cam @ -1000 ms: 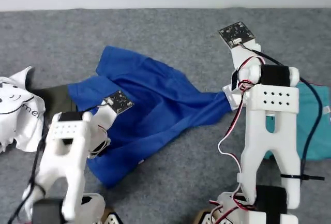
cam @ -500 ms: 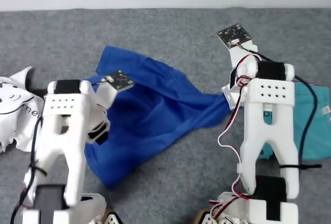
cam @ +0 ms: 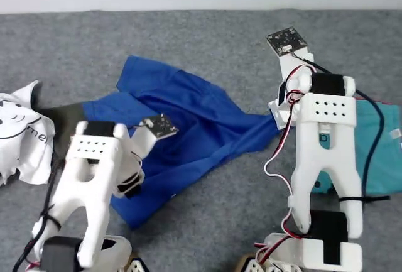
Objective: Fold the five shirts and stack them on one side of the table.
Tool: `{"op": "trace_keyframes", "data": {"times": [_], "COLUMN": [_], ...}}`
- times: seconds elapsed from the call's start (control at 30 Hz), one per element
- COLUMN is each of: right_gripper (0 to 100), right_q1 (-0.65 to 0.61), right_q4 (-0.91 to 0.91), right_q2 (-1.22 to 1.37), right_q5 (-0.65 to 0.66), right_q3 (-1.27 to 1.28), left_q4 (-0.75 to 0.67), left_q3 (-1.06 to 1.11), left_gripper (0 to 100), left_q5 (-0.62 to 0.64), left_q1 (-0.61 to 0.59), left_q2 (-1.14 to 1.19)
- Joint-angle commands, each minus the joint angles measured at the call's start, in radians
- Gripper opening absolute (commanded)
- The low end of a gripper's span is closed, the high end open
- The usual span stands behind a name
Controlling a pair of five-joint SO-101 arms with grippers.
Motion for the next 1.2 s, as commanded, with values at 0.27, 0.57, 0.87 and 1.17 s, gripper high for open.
{"op": "trace_keyframes", "data": {"times": [0.27,0.57,0.87,1.17], "right_gripper": [1.0,1.0,1.0,1.0], "right_q1": [-0.005,-0.004,-0.005,-0.002], "right_q4": [-0.019,-0.082,-0.13,-0.133], "right_q2": [-0.002,-0.001,0.068,0.07], "right_q5": [-0.006,-0.006,-0.008,-0.006], "right_q3": [-0.012,-0.009,-0.014,-0.014], "left_q4": [-0.071,0.123,0.121,-0.012], "left_q3": [0.059,-0.027,-0.033,-0.048], "left_gripper": [15,19,18,18], "left_q5": [0.117,0.129,0.127,0.215], "left_q1": [0.049,0.14,0.255,0.247], "left_q2": [0.015,-0.075,0.014,0.279]}}
